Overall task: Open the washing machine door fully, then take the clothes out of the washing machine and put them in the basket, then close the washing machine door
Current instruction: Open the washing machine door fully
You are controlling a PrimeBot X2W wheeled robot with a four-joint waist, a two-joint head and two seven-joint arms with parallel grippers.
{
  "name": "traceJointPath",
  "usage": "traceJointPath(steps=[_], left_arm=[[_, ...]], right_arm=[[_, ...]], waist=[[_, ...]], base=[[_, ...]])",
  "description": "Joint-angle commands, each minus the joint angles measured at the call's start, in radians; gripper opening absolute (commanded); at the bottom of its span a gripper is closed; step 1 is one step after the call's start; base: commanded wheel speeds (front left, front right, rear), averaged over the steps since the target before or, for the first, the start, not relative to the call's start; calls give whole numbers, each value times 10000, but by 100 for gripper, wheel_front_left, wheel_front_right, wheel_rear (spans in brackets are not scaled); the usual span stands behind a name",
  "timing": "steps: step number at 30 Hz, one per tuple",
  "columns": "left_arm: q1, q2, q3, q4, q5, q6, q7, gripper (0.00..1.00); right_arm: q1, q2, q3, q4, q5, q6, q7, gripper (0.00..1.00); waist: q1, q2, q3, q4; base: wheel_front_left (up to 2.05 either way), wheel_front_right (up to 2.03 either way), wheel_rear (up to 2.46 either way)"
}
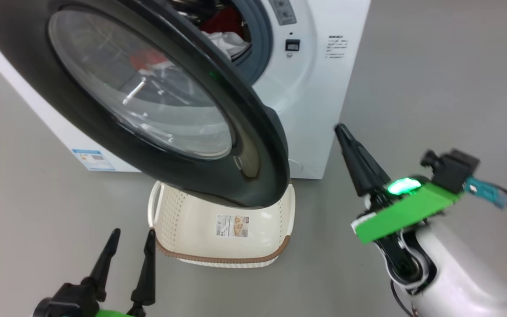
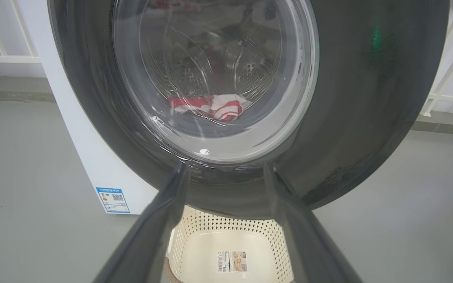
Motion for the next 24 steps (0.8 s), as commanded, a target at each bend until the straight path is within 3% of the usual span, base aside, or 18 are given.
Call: traceJointPath(steps=[1,7,12,24], left_arm=[[-241,116,221,-250,-74,70,-120,100],[-418,116,29,-219,-256,56,-120,100],[-628,116,-94,-226,-388,38,-120,100],[-825,116,-239,-151,-529,18,-120,100]], right_arm=[[-586,-187,618,-125,624,75,-62,0],[-1981,-976,1822,32,3490,75,634,0],[-2730,-1428,2103,315,5445,75,2159,0],[-3361,-1603,2086,1178,7222,75,5329,0]], waist=[[0,0,167,201],[0,0,524,501],[0,0,859,694],[0,0,1051,952]], base=[[0,0,0],[0,0,0],[0,0,0],[0,0,0]])
